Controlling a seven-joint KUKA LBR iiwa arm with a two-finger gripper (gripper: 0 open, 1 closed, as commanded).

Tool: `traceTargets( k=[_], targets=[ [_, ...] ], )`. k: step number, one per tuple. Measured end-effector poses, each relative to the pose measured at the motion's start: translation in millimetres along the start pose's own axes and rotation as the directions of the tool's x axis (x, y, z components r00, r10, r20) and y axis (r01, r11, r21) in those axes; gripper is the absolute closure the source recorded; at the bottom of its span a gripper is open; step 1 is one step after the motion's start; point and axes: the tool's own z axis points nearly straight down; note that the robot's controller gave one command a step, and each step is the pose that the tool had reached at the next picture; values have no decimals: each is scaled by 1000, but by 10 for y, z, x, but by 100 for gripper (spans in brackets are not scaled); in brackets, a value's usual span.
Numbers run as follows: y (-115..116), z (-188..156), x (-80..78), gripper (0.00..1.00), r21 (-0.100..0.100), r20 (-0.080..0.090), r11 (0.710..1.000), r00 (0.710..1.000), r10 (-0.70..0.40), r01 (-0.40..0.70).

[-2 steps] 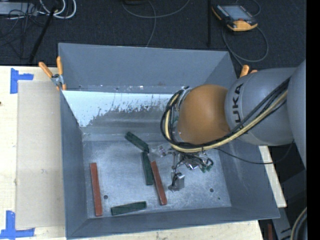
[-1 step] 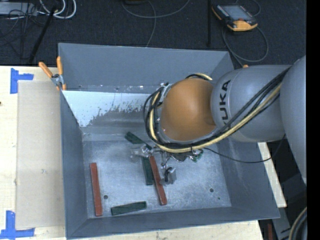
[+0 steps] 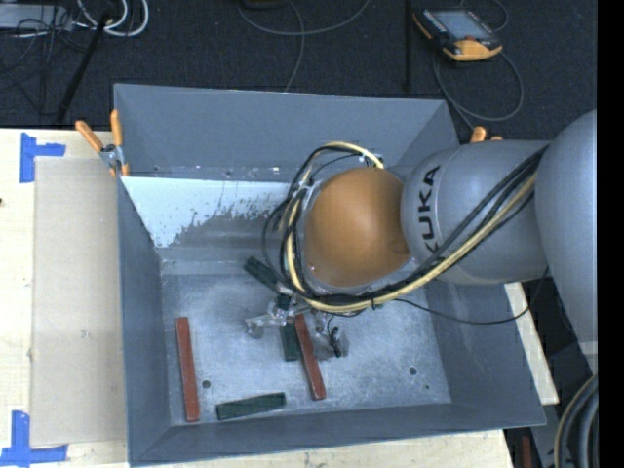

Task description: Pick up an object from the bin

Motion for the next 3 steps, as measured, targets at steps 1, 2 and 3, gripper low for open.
traceTargets(
  k=[1, 2, 3],
  targets=[
    [53, 3, 87, 0, 2, 1, 954, 954, -299, 299],
    [52, 4, 89, 100, 2, 3, 955, 955, -295, 295],
    [58, -398, 76, 100, 6, 3, 957, 957, -290, 290]
  ],
)
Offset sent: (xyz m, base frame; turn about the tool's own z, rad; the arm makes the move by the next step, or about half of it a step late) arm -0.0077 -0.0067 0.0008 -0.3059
